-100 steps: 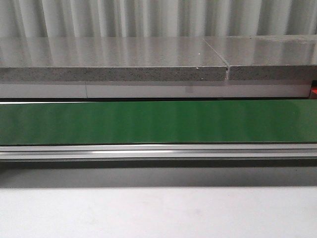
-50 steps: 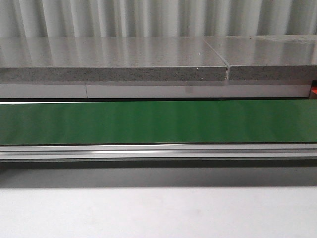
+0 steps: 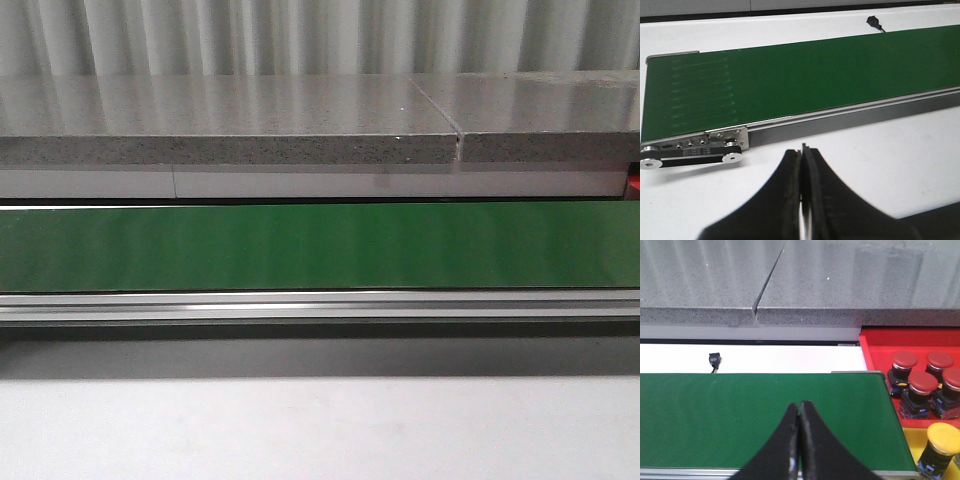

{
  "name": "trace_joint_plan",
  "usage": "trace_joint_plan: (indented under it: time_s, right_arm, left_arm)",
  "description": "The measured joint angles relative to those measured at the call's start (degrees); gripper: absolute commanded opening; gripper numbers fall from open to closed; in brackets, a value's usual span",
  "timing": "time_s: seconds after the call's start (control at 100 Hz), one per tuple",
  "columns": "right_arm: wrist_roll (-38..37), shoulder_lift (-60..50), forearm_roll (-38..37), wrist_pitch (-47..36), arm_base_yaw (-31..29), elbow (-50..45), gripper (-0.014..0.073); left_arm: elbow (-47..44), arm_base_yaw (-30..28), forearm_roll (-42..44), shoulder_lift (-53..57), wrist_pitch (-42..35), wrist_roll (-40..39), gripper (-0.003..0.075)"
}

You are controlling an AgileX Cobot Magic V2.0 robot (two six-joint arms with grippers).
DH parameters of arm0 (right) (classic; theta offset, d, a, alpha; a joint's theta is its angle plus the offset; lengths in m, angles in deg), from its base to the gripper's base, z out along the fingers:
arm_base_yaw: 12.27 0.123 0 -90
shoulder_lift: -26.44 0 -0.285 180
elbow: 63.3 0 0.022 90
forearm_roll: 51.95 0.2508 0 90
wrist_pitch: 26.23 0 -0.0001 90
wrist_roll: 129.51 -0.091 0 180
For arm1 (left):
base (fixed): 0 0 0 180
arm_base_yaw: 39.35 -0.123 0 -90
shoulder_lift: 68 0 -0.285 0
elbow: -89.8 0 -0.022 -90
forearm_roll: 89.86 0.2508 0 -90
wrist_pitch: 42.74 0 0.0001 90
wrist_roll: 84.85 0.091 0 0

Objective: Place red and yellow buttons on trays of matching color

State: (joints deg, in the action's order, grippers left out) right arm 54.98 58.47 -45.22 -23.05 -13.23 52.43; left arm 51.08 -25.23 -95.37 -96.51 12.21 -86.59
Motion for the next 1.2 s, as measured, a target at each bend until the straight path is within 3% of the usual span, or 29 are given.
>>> trace_joint_plan:
  time_s: [0.24,0.36,0.48,0.82,1.2]
  right_arm:
    - [-1.6,-7.1,-0.5,-14.5,0.0,-11.4,-0.0067]
    - [-5.4,-10.6,-4.7,-16.7,0.0,-14.1,-0.0067]
    - [-8.2,-14.2,-8.6,-13.4,0.0,-14.4,-0.0067]
    - [-9.7,-24.8,-9.4,3.3,0.0,-14.6,-0.0067]
    - [-9.7,-24.8,-9.4,4.3,0.0,-14.6,-0.0067]
  left_arm:
    - [0.0,0.0,0.0,0.0,0.0,0.0,-0.0020]
    - [0.0,0.0,0.0,0.0,0.0,0.0,-0.0020]
    - [0.0,0.0,0.0,0.0,0.0,0.0,-0.0020]
    - [0.0,0.0,0.0,0.0,0.0,0.0,-0.0020]
    - [0.0,0.0,0.0,0.0,0.1,0.0,-0.0020]
